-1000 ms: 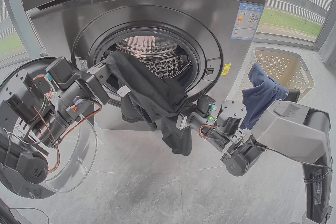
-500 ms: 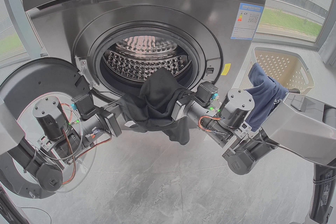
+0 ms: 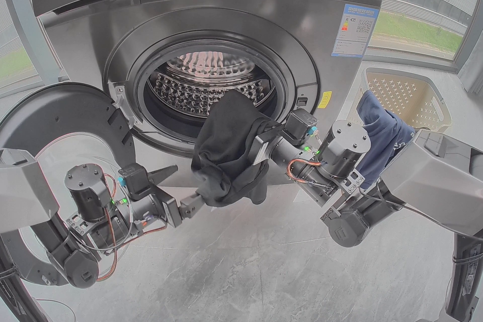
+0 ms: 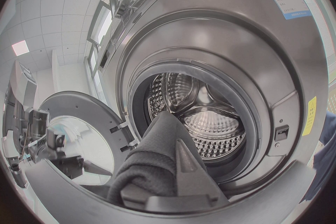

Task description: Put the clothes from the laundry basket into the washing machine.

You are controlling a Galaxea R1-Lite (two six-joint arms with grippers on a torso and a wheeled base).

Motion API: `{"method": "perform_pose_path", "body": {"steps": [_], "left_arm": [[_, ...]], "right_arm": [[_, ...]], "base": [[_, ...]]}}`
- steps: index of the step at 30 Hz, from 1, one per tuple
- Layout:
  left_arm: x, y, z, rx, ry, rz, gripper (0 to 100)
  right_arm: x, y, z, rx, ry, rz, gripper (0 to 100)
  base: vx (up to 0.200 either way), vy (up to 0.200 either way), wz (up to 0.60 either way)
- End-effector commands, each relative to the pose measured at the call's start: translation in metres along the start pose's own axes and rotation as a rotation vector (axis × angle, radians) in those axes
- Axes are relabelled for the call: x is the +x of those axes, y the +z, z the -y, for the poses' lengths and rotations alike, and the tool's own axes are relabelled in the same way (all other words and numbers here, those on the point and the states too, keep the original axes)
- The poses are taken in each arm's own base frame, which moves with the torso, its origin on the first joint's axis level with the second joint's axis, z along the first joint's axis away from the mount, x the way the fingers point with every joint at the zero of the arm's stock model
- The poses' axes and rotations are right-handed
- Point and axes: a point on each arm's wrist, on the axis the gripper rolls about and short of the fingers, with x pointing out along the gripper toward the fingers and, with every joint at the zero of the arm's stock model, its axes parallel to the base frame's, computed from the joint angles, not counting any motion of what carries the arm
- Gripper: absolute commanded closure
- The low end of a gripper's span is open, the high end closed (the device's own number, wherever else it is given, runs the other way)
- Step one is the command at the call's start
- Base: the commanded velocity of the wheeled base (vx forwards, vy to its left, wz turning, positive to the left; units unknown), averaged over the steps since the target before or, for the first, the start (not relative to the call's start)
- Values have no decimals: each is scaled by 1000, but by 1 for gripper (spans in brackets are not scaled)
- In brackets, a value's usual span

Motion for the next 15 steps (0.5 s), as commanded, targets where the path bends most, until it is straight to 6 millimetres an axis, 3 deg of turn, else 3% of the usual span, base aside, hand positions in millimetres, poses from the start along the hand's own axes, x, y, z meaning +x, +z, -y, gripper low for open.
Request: {"method": "perform_pose_path", "body": {"steps": [1,8,15], "left_arm": [[-6,-27,5,3,-27,-120,0],[-13,-54,8,39,-72,-240,0],[-11,-49,8,39,-90,-216,0]], "right_arm": [[3,7,1,-2,-1,23,100],[5,11,2,-2,-8,37,100],[7,13,6,-6,-20,49,100]], "base": [[0,0,0],[0,0,0],[0,0,0]]}}
